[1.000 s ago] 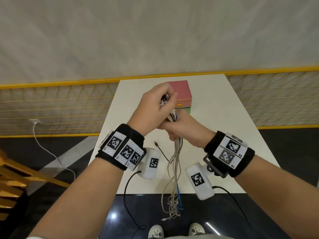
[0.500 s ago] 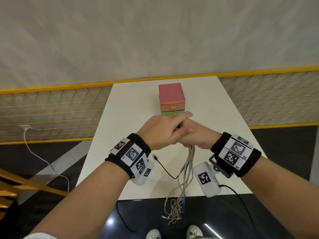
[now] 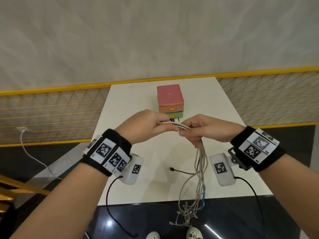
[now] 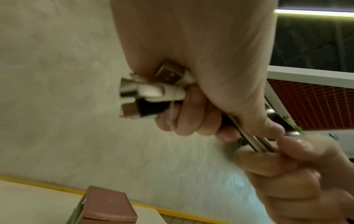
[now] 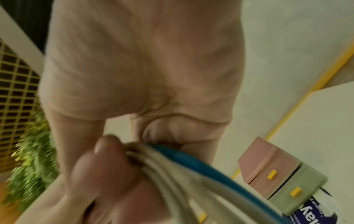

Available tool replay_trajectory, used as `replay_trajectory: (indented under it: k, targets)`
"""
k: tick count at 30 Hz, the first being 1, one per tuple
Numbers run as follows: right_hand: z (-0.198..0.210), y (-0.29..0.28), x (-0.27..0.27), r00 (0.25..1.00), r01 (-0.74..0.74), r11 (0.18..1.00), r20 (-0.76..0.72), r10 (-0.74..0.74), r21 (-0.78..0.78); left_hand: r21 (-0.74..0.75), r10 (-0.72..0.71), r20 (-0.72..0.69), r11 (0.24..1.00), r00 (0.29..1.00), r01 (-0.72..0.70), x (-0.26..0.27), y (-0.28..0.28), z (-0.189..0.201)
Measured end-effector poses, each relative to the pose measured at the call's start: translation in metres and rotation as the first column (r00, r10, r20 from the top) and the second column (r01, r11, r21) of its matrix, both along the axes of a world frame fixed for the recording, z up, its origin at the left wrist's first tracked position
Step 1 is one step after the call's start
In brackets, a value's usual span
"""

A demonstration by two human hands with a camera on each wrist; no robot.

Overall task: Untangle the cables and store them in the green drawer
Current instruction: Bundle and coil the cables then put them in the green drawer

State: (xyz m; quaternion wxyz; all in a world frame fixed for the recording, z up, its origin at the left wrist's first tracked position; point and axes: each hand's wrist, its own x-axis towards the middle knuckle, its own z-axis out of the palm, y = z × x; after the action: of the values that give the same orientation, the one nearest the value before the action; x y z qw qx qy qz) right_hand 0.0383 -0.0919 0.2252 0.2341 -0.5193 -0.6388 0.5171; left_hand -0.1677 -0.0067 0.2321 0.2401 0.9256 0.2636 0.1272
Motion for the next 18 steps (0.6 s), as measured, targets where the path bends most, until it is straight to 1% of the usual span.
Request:
replay_trajectory:
  k: [2, 3, 5, 7, 8, 10, 12, 15, 16, 18]
  targets:
    - [-0.005, -0.003, 0.009, 0.999, -0.017, 0.999, -0.048, 0.015, -0.028, -0.086, 0.043, 0.104, 0.996, 0.994, -0.034, -0.008, 0.001, -0.006]
    - [-0.008, -0.005, 0.011, 0.998, -0.01, 1.0, -0.065, 0.008, -0.027, -0.154, 0.073, 0.129, 0.987, 0.989, -0.053, -0.011, 0.0, -0.009]
    - [-0.016, -0.006, 0.008, 0.995, 0.056, 0.998, -0.08, -0.057, -0.013, -0.312, 0.112, 0.119, 0.948, 0.987, -0.07, -0.016, -0.002, -0.018]
    - [-0.022, -0.006, 0.002, 0.989, 0.13, 0.992, -0.076, -0.129, 0.005, -0.43, 0.099, 0.105, 0.902, 0.99, -0.044, -0.016, -0.004, -0.025]
    - [-0.024, -0.006, 0.0, 0.987, 0.146, 0.989, -0.068, -0.144, 0.028, -0.474, 0.094, 0.144, 0.88, 0.985, -0.015, -0.014, -0.006, -0.029]
    - [-0.024, -0.004, -0.001, 0.988, 0.147, 0.986, -0.05, -0.144, 0.081, -0.555, 0.134, 0.239, 0.832, 0.962, 0.023, -0.006, -0.014, -0.035]
    - [-0.019, -0.001, 0.001, 0.988, 0.157, 0.981, -0.034, -0.154, 0.115, -0.595, 0.198, 0.255, 0.804, 0.946, -0.007, 0.003, -0.022, -0.044]
    - [-0.011, -0.001, 0.008, 0.985, 0.167, 0.972, 0.003, -0.17, 0.166, -0.585, 0.269, 0.239, 0.807, 0.933, -0.083, 0.01, -0.029, -0.052]
    - [-0.011, -0.003, 0.009, 0.984, 0.178, 0.972, -0.027, -0.176, 0.155, -0.554, 0.301, 0.261, 0.825, 0.917, -0.113, 0.011, -0.028, -0.05]
    - [-0.015, -0.006, 0.009, 0.979, 0.186, 0.976, -0.103, -0.175, 0.116, -0.5, 0.364, 0.355, 0.852, 0.861, -0.155, 0.011, -0.022, -0.042]
